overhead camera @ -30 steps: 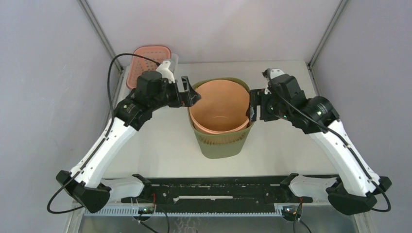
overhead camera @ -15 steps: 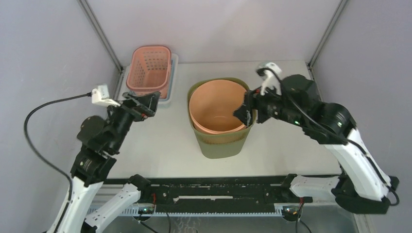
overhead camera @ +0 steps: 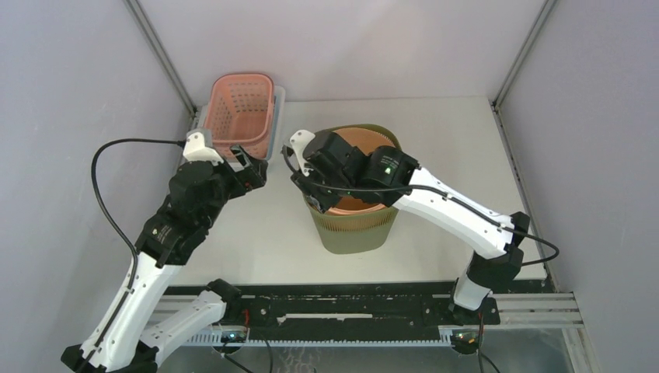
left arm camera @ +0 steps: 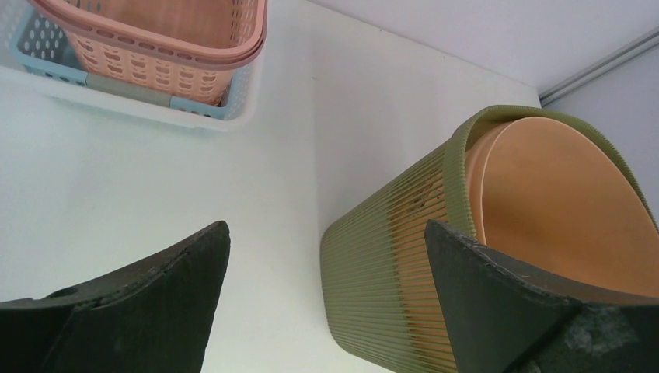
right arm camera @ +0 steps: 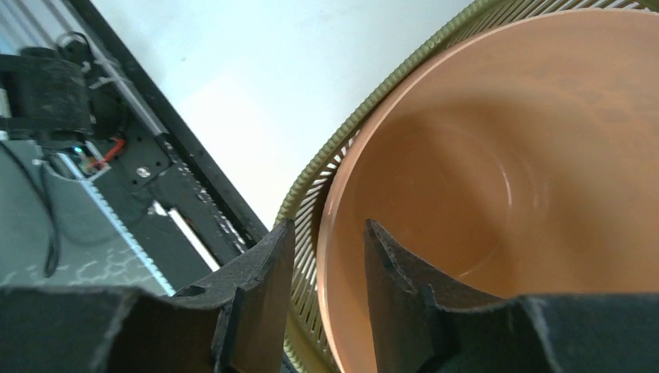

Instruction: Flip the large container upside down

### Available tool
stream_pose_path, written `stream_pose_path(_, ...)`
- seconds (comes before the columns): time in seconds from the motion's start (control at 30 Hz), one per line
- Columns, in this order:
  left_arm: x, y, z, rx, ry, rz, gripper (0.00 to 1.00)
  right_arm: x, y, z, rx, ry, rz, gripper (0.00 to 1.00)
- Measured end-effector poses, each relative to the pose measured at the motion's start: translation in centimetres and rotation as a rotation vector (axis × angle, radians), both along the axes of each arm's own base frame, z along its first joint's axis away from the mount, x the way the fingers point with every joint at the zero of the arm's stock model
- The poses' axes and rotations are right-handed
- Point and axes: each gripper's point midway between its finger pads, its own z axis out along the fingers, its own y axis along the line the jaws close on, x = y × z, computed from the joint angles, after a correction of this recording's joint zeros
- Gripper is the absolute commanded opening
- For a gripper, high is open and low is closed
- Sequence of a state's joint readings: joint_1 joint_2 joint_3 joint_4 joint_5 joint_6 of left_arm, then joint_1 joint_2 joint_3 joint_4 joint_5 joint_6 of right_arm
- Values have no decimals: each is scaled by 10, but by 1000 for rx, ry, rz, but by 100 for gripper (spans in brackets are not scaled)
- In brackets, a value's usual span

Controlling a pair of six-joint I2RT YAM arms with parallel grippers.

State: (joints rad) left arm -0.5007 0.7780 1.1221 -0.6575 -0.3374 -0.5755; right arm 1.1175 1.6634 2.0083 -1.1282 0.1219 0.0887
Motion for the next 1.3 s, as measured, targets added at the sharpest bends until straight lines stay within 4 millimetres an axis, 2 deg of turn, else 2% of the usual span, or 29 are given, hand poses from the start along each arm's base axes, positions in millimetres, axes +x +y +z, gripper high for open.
stream_pose_path(0.3, 0, 0, -1, 10, 4, -3, 100, -2, 0, -8, -65, -31, 0, 45)
stream_pose_path(0.47, 0, 0, -2, 11, 6, -3, 99, -5, -4, -13, -90, -22, -3, 63)
stream_pose_path(0.57, 0, 0, -2, 10, 6, -6, 99, -3, -7, -17, -109, -15, -7, 64)
stream_pose_path(0.63, 0, -1, -3, 10, 8, -7, 99, -2, -7, -23, -126, 0, -8, 52)
stream_pose_path(0.7, 1, -2, -4, 11, 12, -11, 99, -1, -8, -31, -143, 28, -11, 29)
stream_pose_path(0.77, 1, -3, -5, 12, 16, -13, 99, -1, -3, -38, -135, 71, -12, 19)
stream_pose_path(0.87, 2, -3, -6, 14, 18, -14, 99, -2, -1, -40, -133, 93, -6, 14)
stream_pose_path(1.0, 2, -3, -5, 14, 18, -14, 99, 6, -8, -30, -153, 94, -30, 6)
stream_pose_path(1.1, 2, -4, -6, 13, 19, -17, 99, 18, -4, -12, -136, 63, -57, 0)
stream_pose_path(1.3, 5, -9, -9, 12, 32, -36, 98, 26, -7, 20, -77, -26, -85, 0)
